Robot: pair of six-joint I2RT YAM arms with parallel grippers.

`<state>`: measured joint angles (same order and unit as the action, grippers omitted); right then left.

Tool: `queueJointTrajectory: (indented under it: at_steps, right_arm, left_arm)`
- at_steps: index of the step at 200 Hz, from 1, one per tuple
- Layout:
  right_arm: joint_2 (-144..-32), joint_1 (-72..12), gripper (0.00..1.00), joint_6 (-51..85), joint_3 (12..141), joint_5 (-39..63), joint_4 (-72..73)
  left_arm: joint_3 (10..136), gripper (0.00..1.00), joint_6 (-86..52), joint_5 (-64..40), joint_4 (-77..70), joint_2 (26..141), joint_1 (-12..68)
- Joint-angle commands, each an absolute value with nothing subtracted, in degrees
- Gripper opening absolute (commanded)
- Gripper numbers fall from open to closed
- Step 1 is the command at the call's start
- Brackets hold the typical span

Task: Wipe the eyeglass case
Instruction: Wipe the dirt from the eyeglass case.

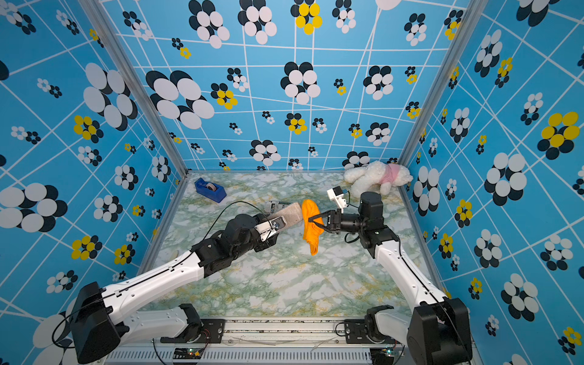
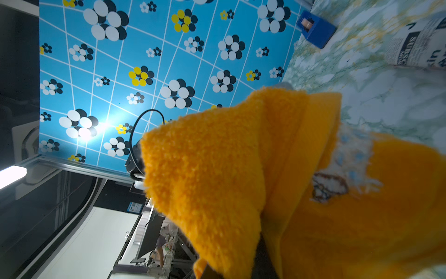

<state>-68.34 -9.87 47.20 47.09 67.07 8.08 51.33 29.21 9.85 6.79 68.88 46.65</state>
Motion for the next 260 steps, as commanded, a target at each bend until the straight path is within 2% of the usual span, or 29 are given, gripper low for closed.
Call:
queueJointTrajectory:
  at_steps: [1, 28, 70, 92, 143, 179, 226, 260]
  right_arm:
    - [-68.87, -9.05, 0.0, 48.23, 47.59, 64.26, 12.34]
    - [-73.03, -9.61, 0.0, 62.09, 42.06, 65.32, 32.96]
    - [-86.17, -13.2, 0.0, 92.26, 38.34, 62.55, 80.1]
    - [-88.72, -17.05, 0.0, 91.0, 40.92, 62.0, 80.6]
    - [-86.04, -19.2, 0.0, 93.87, 47.91, 60.95, 80.51]
    - [-84.19, -18.86, 0.0, 95.97, 52.58, 61.34, 80.57]
    - [-86.57, -14.15, 0.0, 96.75, 54.62, 64.01, 80.54]
    - [-88.68, -14.39, 0.0, 97.57, 56.01, 65.57, 80.52]
  left_arm:
    - [55.7, 0.08, 17.96, 0.71, 9.73, 66.55, 43.41]
    - [57.18, 0.08, 10.4, -8.96, 11.58, 67.25, 42.0]
    - [58.63, 0.07, -3.82, -28.03, 5.79, 69.33, 36.55]
    - [57.96, 0.06, -9.71, -33.74, 1.17, 70.58, 34.37]
    - [57.31, 0.06, -9.35, -31.71, 3.11, 71.02, 33.31]
    - [56.25, 0.05, -9.84, -34.09, 2.26, 71.95, 33.33]
    - [54.71, 0.05, -8.99, -36.2, 4.11, 69.66, 33.31]
    - [53.36, 0.05, -10.03, -37.75, 2.29, 68.53, 32.83]
